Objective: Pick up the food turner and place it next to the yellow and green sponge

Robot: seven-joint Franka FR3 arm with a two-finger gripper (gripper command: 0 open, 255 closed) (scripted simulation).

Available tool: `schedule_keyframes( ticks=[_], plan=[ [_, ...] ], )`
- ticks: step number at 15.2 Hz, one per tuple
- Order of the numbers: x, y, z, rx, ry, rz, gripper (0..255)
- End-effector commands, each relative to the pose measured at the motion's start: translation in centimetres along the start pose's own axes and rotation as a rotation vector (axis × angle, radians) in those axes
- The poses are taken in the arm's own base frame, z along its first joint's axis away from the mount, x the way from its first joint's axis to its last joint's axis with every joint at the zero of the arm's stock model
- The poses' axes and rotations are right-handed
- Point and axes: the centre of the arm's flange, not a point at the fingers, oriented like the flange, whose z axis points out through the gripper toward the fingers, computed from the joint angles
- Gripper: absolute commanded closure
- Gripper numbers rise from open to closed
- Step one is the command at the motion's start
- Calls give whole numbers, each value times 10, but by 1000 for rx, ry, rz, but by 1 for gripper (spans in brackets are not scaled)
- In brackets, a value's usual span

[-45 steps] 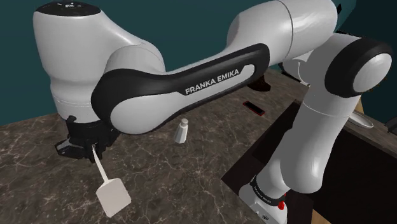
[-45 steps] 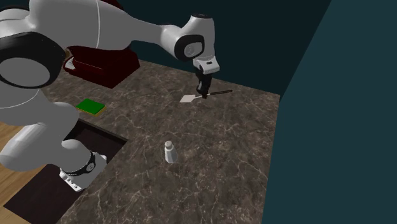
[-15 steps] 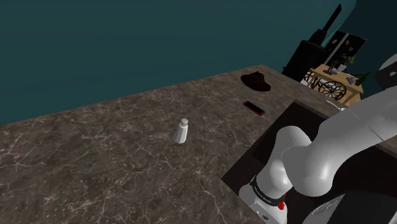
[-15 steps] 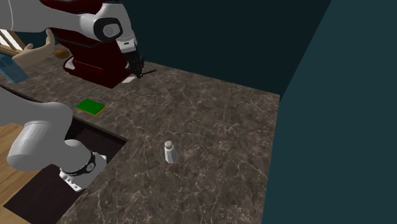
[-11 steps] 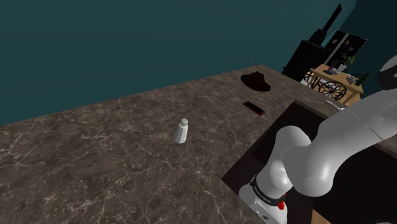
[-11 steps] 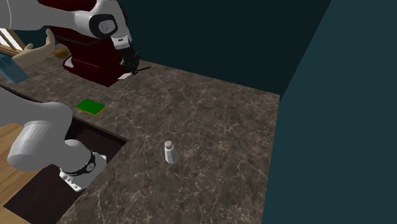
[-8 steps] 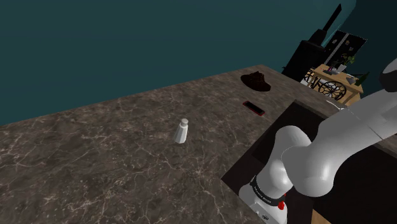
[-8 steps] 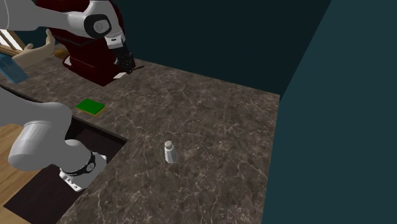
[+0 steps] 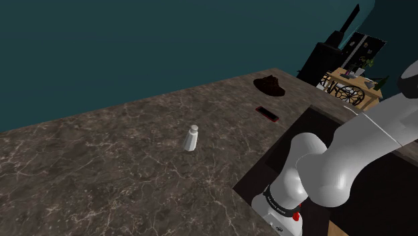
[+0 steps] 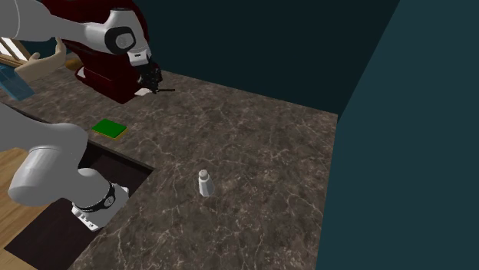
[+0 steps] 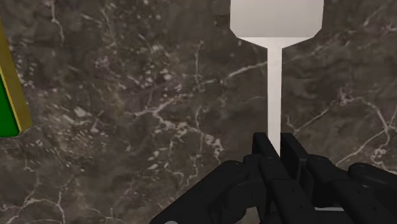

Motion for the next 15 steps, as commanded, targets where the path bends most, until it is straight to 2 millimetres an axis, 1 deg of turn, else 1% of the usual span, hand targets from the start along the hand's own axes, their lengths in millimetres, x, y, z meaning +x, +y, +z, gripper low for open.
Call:
schedule_keyframes(
  ticks=[1, 8, 15],
  plan=[
    [-12, 6, 17, -12, 32, -48, 255],
    [-13, 6, 53, -12, 32, -48, 255],
    [-13, 6, 53, -12, 32, -48, 255]
  ],
)
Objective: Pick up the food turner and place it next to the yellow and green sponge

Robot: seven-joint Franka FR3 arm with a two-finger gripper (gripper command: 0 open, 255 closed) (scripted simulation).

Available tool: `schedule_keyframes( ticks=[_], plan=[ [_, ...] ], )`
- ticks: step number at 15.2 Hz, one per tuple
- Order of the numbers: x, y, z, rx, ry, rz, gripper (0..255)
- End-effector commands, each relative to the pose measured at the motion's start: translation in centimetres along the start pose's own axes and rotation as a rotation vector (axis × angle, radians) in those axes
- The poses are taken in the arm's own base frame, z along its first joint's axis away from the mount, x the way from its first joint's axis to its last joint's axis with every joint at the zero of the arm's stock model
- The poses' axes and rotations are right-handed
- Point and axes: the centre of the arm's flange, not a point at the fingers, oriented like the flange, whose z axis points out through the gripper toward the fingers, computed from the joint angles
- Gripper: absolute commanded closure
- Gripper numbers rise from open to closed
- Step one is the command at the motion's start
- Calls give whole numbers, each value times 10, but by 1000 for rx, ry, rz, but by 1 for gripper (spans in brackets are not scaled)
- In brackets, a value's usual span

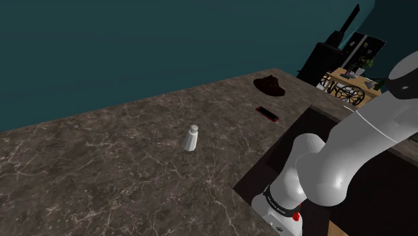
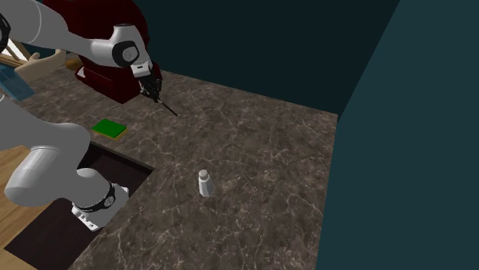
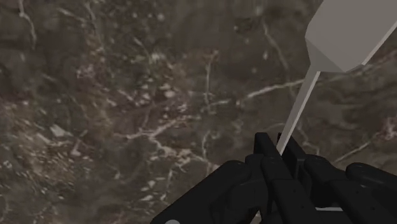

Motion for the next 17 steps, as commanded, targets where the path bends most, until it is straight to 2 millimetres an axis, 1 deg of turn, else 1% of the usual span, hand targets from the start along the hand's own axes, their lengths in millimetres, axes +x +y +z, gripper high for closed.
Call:
schedule_keyframes(
  ticks=[1, 6, 9, 10, 17],
  plan=[
    [-1, 0, 1, 0, -1, -2, 0],
    [-1, 0, 0, 0, -1, -2, 0],
    [-1, 0, -39, 0, -1, -2, 0],
    [-1, 0, -50, 0, -1, -2, 0],
    [-1, 0, -50, 0, -1, -2, 0]
  ],
)
